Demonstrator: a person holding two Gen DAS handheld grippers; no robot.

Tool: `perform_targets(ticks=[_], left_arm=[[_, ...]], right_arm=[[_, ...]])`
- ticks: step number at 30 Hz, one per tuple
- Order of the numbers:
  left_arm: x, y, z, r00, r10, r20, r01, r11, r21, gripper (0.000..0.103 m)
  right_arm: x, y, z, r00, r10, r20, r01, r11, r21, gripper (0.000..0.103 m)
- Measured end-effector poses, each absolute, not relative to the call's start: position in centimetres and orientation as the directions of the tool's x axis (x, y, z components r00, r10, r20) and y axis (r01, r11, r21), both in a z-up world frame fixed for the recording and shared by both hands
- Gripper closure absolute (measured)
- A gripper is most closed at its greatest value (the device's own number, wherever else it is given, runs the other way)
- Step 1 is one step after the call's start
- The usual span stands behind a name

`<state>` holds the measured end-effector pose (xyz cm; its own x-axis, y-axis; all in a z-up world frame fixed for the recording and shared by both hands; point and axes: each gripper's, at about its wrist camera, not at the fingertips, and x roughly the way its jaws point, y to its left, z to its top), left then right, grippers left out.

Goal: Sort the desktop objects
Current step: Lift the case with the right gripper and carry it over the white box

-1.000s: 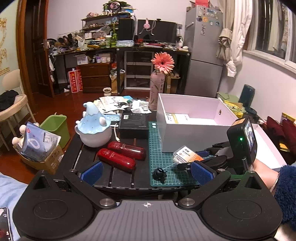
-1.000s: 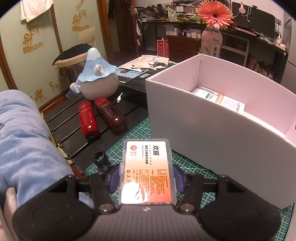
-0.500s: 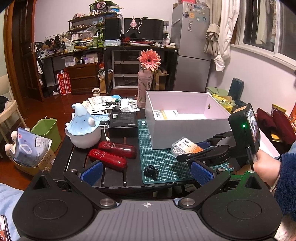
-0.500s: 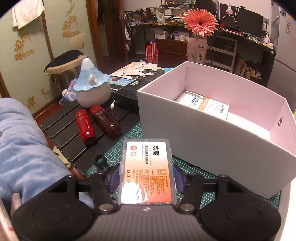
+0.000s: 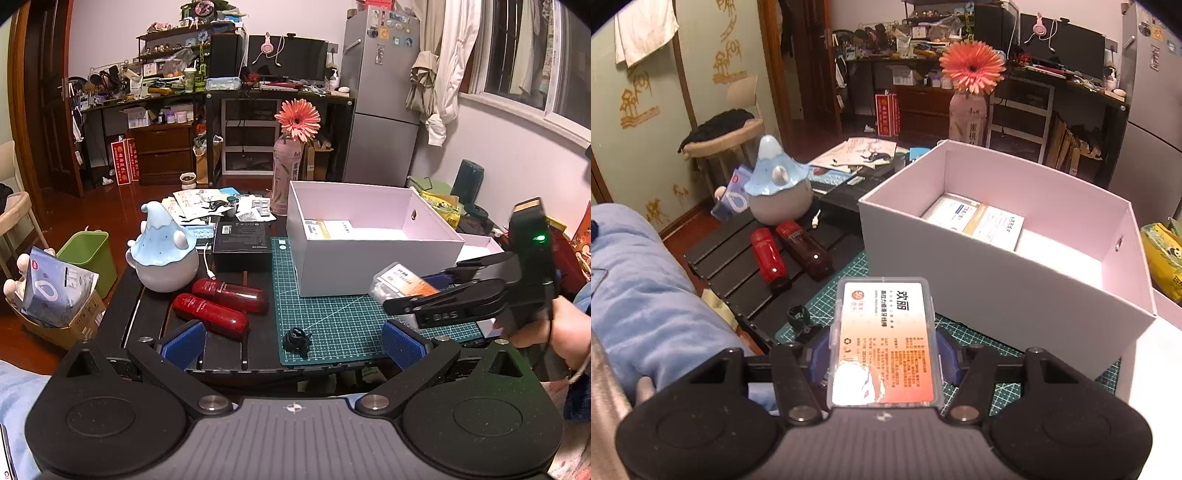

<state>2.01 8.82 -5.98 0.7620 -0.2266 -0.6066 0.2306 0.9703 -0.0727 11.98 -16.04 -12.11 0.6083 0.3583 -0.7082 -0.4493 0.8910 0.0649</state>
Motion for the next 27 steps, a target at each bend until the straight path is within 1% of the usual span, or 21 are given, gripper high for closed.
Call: perform_targets(ticks=[4, 9, 12, 15, 20, 27], left_arm=[[1.9, 8.9, -5.9, 0.761, -0.232, -0.606, 0.234, 0.969, -0.077, 0.000], [2.0, 8.8, -5.9, 0.757, -0.229, -0.612, 0.232, 0.970, -0.075, 0.000], [1.8, 8.7, -5.8, 0.764, -0.224, -0.605, 0.231, 0.971, -0.067, 0.000], [1.6, 8.6, -5.8, 0.767, -0.221, -0.602, 0.235, 0.970, -0.058, 0.000], [1.6, 8.6, -5.9, 0.768, -0.222, -0.600, 0.237, 0.970, -0.055, 0.000], [1.6, 8.8, -5.9, 0.769, -0.229, -0.596, 0.236, 0.969, -0.068, 0.000]], right_arm=[[11.1, -16.6, -10.5, 0.631, 0.357, -0.689, -0.454, 0.890, 0.045, 0.046], [11.2, -18.0, -8.0, 0.616, 0.411, -0.672, -0.446, 0.885, 0.133, 0.046], [11.6, -18.9, -6.1, 0.633, 0.420, -0.651, -0.430, 0.889, 0.155, 0.046], [12.4, -19.5, -4.5, 0.652, 0.411, -0.637, -0.418, 0.896, 0.151, 0.046], [14.2, -19.8, -2.6, 0.677, 0.371, -0.636, -0.401, 0.910, 0.104, 0.046], [17.9, -20.0, -1.9, 0.673, 0.344, -0.655, -0.371, 0.923, 0.103, 0.046]])
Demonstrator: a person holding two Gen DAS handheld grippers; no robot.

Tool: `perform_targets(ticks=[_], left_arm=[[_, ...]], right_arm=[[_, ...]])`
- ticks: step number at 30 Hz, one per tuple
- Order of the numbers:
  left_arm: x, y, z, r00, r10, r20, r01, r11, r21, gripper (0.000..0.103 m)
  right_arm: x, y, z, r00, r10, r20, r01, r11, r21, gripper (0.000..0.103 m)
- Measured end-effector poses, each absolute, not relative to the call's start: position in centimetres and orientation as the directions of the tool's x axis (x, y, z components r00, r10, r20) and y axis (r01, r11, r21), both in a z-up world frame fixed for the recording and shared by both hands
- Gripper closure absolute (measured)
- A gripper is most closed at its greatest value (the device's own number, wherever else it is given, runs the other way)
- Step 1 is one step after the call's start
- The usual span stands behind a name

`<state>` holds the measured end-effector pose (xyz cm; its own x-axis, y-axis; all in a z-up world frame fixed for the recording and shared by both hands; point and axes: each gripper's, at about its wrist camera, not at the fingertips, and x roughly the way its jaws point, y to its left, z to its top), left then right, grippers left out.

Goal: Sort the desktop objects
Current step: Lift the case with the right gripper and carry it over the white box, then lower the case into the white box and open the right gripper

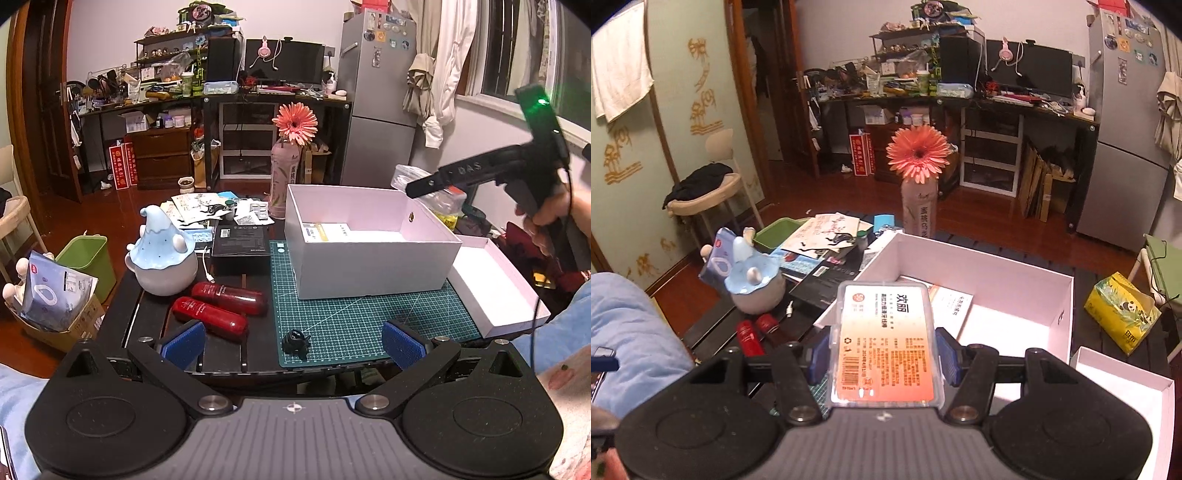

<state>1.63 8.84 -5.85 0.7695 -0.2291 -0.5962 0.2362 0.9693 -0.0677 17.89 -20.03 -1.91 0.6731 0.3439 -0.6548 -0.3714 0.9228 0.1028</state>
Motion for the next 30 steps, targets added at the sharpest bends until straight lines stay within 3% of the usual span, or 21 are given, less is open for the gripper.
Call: perform_targets(ticks=[8, 30], left_arm=[[0.9, 9.1, -5.3, 0.807, -0.255, -0.532, 0.250, 0.965, -0.083, 0.000], [1.2, 9.5, -5.5, 0.791, -0.333, -0.513, 0.314, 0.941, -0.126, 0.000]], right_arm=[[21.3, -19.1, -3.6, 0.667, 0.309, -0.678, -0.353, 0.932, 0.077, 0.046], [32.1, -17.7, -10.2, 0.613, 0.191, -0.767, -0.232, 0.971, 0.056, 0.046]])
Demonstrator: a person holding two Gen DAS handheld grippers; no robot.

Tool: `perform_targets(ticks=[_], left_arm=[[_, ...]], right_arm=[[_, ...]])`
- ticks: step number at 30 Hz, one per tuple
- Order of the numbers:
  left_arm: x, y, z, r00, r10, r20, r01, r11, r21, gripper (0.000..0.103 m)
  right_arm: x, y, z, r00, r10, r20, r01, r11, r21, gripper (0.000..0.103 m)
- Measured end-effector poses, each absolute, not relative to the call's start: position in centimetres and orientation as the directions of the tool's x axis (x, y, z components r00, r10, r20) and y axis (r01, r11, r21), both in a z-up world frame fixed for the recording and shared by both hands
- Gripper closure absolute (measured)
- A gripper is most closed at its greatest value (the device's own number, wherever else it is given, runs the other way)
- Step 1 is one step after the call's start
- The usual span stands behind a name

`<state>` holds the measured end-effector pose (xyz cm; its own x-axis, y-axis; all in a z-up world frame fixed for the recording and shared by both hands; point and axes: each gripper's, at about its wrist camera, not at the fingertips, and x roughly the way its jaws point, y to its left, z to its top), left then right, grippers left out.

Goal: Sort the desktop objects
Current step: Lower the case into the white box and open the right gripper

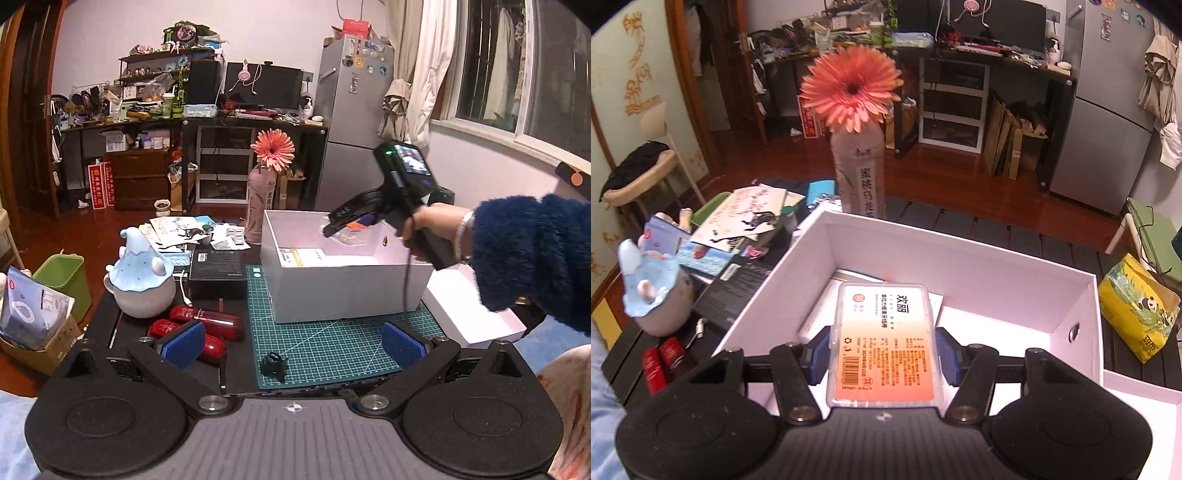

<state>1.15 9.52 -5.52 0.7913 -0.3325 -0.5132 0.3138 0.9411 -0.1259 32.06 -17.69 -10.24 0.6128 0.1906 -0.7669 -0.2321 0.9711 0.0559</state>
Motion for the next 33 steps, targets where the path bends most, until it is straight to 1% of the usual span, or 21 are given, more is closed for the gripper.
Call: perform_targets(ticks=[5, 10, 19, 33], left_arm=[[1.3, 9.8, -5.6, 0.782, -0.361, -0.508, 0.329, 0.932, -0.155, 0.000], [1.7, 10.0, -5.8, 0.782, -0.361, -0.508, 0.318, 0.932, -0.173, 0.000], [2.6, 10.6, -6.1, 0.763, -0.387, -0.517, 0.316, 0.922, -0.223, 0.000], [3.1, 11.2, -6.5, 0.754, -0.415, -0.509, 0.322, 0.909, -0.265, 0.000]], right_arm=[[35.0, -16.8, -11.8, 0.580, 0.167, -0.798, -0.210, 0.976, 0.051, 0.046], [37.4, -15.7, -13.3, 0.555, 0.161, -0.816, -0.207, 0.977, 0.052, 0.046], [41.4, -13.4, -15.8, 0.473, 0.114, -0.874, -0.213, 0.977, 0.012, 0.046], [43.7, -12.1, -18.2, 0.402, 0.099, -0.910, -0.213, 0.977, 0.013, 0.047]])
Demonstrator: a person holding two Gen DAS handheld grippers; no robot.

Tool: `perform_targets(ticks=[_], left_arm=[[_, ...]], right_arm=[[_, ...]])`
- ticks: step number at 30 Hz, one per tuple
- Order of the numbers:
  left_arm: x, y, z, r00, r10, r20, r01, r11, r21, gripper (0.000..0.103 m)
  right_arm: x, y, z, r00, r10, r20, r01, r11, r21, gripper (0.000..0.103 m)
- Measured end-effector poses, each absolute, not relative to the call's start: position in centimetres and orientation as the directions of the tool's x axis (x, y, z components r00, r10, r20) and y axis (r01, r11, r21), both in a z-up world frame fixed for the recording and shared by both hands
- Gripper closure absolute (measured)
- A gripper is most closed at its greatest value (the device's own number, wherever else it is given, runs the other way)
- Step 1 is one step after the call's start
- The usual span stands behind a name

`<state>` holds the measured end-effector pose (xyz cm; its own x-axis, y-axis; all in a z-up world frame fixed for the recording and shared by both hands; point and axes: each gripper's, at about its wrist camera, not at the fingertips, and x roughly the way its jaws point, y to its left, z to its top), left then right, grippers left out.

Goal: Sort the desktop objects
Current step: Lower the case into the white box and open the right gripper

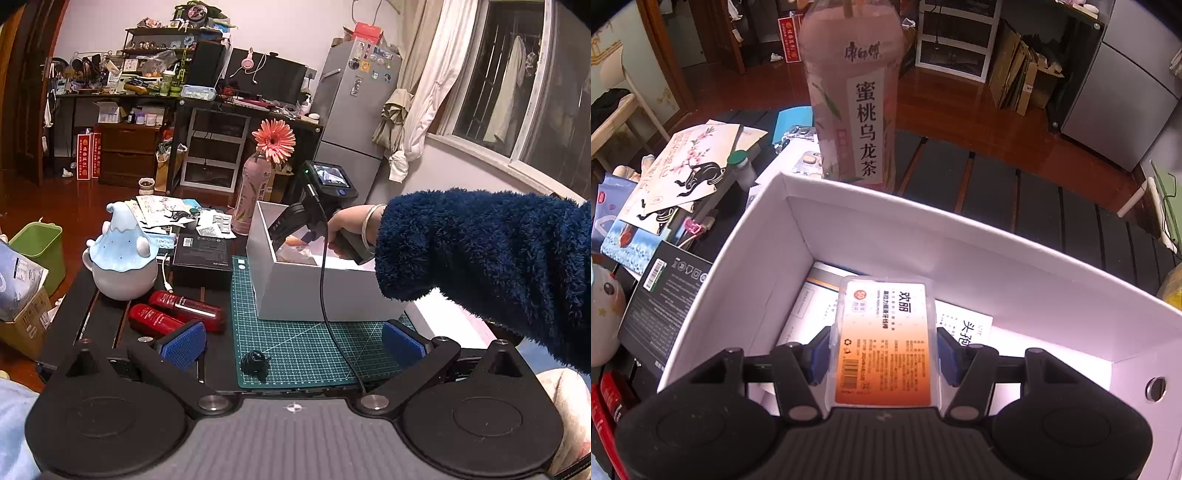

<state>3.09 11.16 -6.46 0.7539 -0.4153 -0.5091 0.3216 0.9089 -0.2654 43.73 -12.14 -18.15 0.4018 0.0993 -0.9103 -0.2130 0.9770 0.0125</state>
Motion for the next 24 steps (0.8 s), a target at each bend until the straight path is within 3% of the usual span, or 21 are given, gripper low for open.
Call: perform_targets(ticks=[18, 20, 22, 24], left_arm=[[2.8, 10.9, -6.3, 0.757, -0.397, -0.519, 0.314, 0.917, -0.244, 0.000], [2.9, 10.9, -6.3, 0.757, -0.396, -0.520, 0.314, 0.918, -0.242, 0.000], [2.9, 10.8, -6.4, 0.758, -0.392, -0.522, 0.313, 0.920, -0.235, 0.000], [2.9, 10.8, -6.4, 0.758, -0.387, -0.525, 0.312, 0.922, -0.229, 0.000]], right_arm=[[43.7, -12.7, -18.4, 0.401, 0.134, -0.906, -0.170, 0.983, 0.070, 0.045], [43.6, -12.8, -18.1, 0.404, 0.135, -0.905, -0.172, 0.983, 0.070, 0.043], [43.5, -13.1, -17.9, 0.407, 0.136, -0.903, -0.170, 0.983, 0.072, 0.034], [43.4, -13.4, -17.5, 0.415, 0.142, -0.899, -0.166, 0.983, 0.079, 0.034]])
